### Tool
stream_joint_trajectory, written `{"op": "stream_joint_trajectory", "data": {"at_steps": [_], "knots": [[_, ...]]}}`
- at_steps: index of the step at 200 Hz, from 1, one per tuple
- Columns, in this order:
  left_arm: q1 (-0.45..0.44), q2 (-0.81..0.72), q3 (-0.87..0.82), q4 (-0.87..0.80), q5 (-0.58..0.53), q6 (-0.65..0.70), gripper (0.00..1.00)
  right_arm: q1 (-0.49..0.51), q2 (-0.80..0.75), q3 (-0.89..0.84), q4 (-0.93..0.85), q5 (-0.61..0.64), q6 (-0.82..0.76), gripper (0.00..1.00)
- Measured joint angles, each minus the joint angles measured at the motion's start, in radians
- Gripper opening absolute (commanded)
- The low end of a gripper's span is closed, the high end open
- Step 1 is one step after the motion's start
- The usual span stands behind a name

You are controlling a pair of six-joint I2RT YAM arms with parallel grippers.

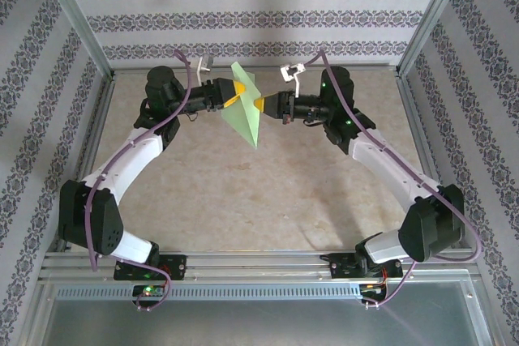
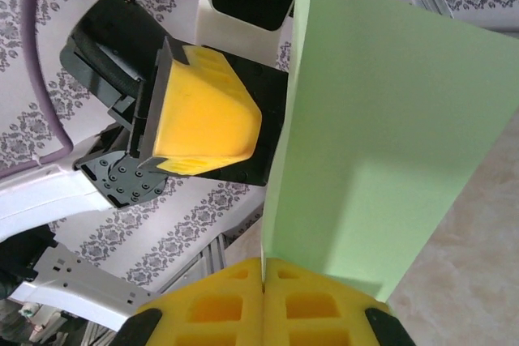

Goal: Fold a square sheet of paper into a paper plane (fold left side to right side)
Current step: Turn over the paper at the center of the table.

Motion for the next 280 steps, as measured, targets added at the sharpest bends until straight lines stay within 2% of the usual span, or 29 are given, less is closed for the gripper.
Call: {"op": "stream_joint_trajectory", "data": {"at_steps": [71, 101, 138, 179, 200, 223, 280], "knots": [[-0.001, 0.000, 0.000, -0.006, 0.002, 0.028, 0.11, 0.005, 0.011, 0.001, 0.001, 0.003, 0.023, 0.01], [-0.001, 0.000, 0.000, -0.007, -0.005, 0.041, 0.03, 0.005, 0.011, 0.000, 0.000, 0.014, 0.027, 0.17], [-0.001, -0.003, 0.000, -0.014, -0.024, 0.055, 0.02, -0.013, -0.017, -0.010, -0.022, 0.054, 0.024, 0.36], [-0.001, -0.003, 0.000, -0.016, -0.039, 0.062, 0.02, -0.084, -0.152, -0.100, -0.066, 0.123, 0.018, 0.61], [-0.001, -0.002, 0.003, -0.016, -0.039, 0.062, 0.02, -0.090, -0.193, -0.140, -0.101, 0.136, 0.016, 0.68], [-0.001, 0.001, 0.025, -0.016, -0.038, 0.061, 0.02, -0.049, -0.198, -0.180, -0.124, 0.148, 0.015, 0.73], [-0.001, 0.005, 0.053, -0.016, -0.038, 0.061, 0.02, 0.053, -0.151, -0.205, -0.099, 0.163, 0.046, 0.73]]}}
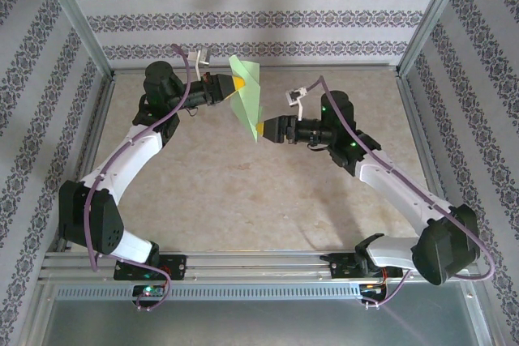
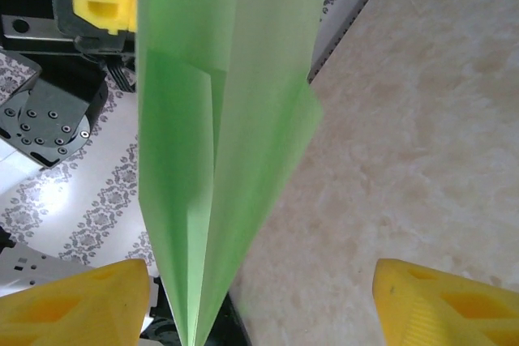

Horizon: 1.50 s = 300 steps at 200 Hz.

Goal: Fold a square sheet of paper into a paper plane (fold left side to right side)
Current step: Turn over the paper at the center of the table.

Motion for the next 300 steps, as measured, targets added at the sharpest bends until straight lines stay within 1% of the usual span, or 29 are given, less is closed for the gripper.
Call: {"op": "stream_joint_trajectory", "data": {"at_steps": [13, 34, 55, 67, 103, 132, 147, 158, 167, 174, 186, 200, 216, 222, 241, 257, 272, 300], "knots": [[0.000, 0.000, 0.000, 0.000, 0.000, 0.000, 0.02, 0.007, 0.014, 0.002, 0.010, 0.000, 0.004, 0.72], [0.000, 0.000, 0.000, 0.000, 0.000, 0.000, 0.02, 0.011, 0.030, 0.021, 0.019, 0.000, 0.008, 0.68], [0.000, 0.000, 0.000, 0.000, 0.000, 0.000, 0.02, 0.011, 0.044, 0.050, 0.046, 0.000, 0.023, 0.60], [0.000, 0.000, 0.000, 0.000, 0.000, 0.000, 0.02, 0.011, 0.055, 0.066, 0.066, 0.000, 0.037, 0.54], [0.000, 0.000, 0.000, 0.001, 0.000, 0.000, 0.02, 0.013, 0.079, 0.098, 0.104, -0.003, 0.059, 0.44], [0.000, 0.000, 0.000, 0.001, 0.000, 0.000, 0.03, 0.013, 0.079, 0.099, 0.109, -0.001, 0.071, 0.30], [0.000, 0.000, -0.001, 0.001, 0.000, -0.001, 0.12, 0.013, 0.079, 0.099, 0.108, 0.001, 0.077, 0.21], [0.000, 0.000, -0.004, 0.003, -0.001, -0.001, 0.13, 0.013, 0.079, 0.100, 0.109, 0.003, 0.075, 0.10], [0.000, -0.001, -0.008, 0.003, -0.003, 0.000, 0.13, 0.013, 0.078, 0.100, 0.108, 0.008, 0.081, 0.05], [0.000, -0.001, -0.013, 0.003, -0.007, 0.000, 0.16, 0.013, 0.078, 0.100, 0.107, 0.012, 0.080, 0.03], [0.000, -0.001, -0.024, 0.003, -0.019, 0.006, 0.28, 0.013, 0.077, 0.100, 0.105, 0.024, 0.076, 0.01], [0.003, -0.010, -0.041, -0.010, -0.038, 0.024, 0.34, 0.013, 0.072, 0.100, 0.093, 0.042, 0.072, 0.00], [0.019, -0.039, -0.069, -0.051, -0.068, 0.057, 0.44, 0.013, 0.056, 0.099, 0.058, 0.072, 0.048, 0.00], [0.031, -0.055, -0.081, -0.068, -0.079, 0.065, 0.45, 0.013, 0.048, 0.099, 0.041, 0.084, 0.037, 0.00], [0.099, -0.130, -0.125, -0.145, -0.133, 0.111, 0.49, 0.019, 0.019, 0.107, -0.065, 0.156, -0.034, 0.00], [0.163, -0.209, -0.147, -0.239, -0.198, 0.165, 0.50, 0.045, 0.013, 0.151, -0.216, 0.267, -0.130, 0.00], [0.198, -0.282, -0.150, -0.338, -0.282, 0.228, 0.51, 0.103, 0.030, 0.228, -0.385, 0.430, -0.234, 0.00], [0.203, -0.397, -0.150, -0.510, -0.456, 0.341, 0.52, 0.251, 0.153, 0.431, -0.669, 0.802, -0.409, 0.00]]}}
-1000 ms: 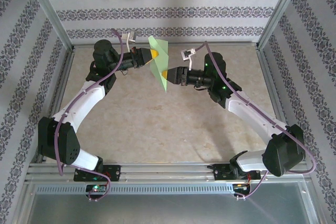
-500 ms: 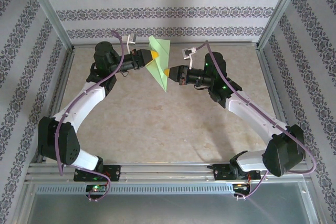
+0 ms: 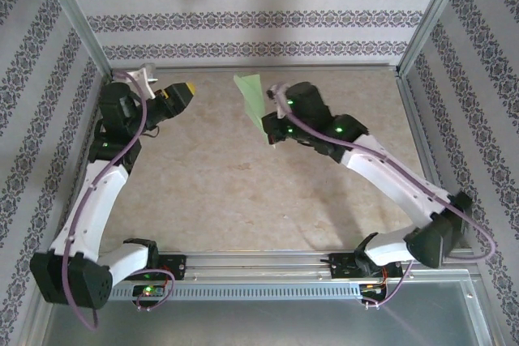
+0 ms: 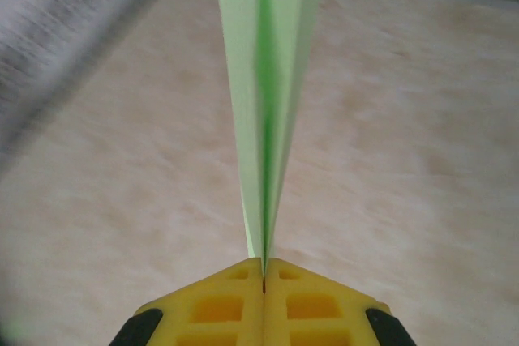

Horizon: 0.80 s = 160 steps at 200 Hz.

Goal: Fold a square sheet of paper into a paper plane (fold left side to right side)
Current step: Turn over the paper at the center of the table.

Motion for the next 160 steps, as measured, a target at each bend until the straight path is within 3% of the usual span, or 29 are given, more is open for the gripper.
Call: {"op": "stream_joint_trajectory", "data": {"at_steps": [36, 83, 123, 160], "knots": [[0.000, -0.093, -0.013, -0.128, -0.220, 0.063, 0.53, 0.124, 0.248, 0.141, -0.254, 0.441, -0.132, 0.00], [0.001, -0.140, -0.033, -0.201, -0.353, 0.088, 0.53, 0.161, 0.513, 0.159, -0.393, 0.760, -0.193, 0.03], [0.001, -0.138, -0.045, -0.216, -0.372, 0.091, 0.53, 0.166, 0.705, 0.183, -0.411, 0.856, -0.197, 0.06], [0.001, -0.129, -0.045, -0.215, -0.366, 0.091, 0.53, 0.199, 0.805, 0.198, -0.429, 0.808, -0.189, 0.23]]}}
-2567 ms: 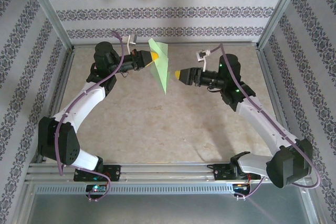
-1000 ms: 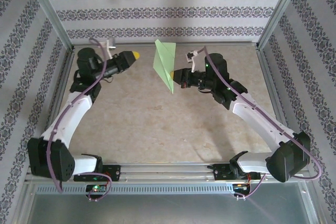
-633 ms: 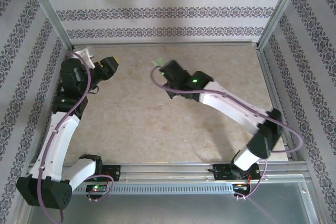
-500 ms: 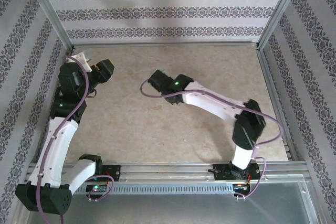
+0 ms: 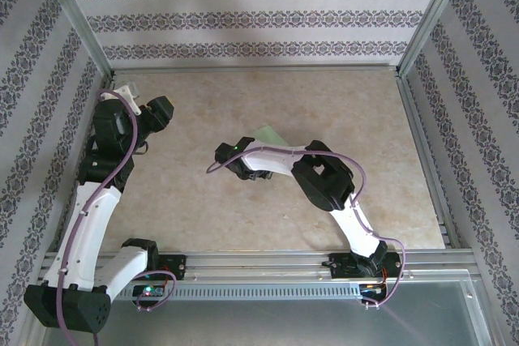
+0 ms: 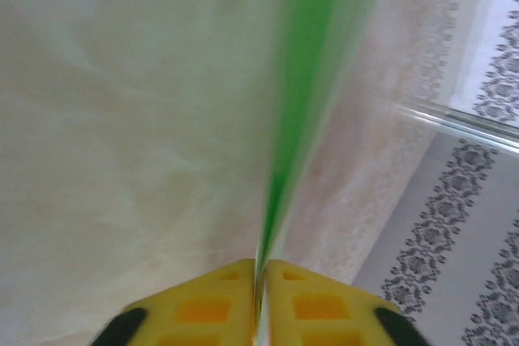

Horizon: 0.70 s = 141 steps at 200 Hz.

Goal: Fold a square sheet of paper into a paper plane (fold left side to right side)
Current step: Turn over the paper at the center of the table.

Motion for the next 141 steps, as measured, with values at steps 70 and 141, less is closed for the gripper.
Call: {"op": "stream_joint_trajectory", "data": {"at_steps": [70, 141], "knots": [[0.000, 0.095, -0.007, 0.010, 0.117, -0.013, 0.55, 0.008, -0.094, -0.003, -0.006, -0.386, 0.063, 0.62], [-0.045, 0.284, -0.151, 0.155, 0.300, -0.132, 0.56, -0.197, -0.547, -0.175, 0.142, -0.646, 0.204, 0.63]]}}
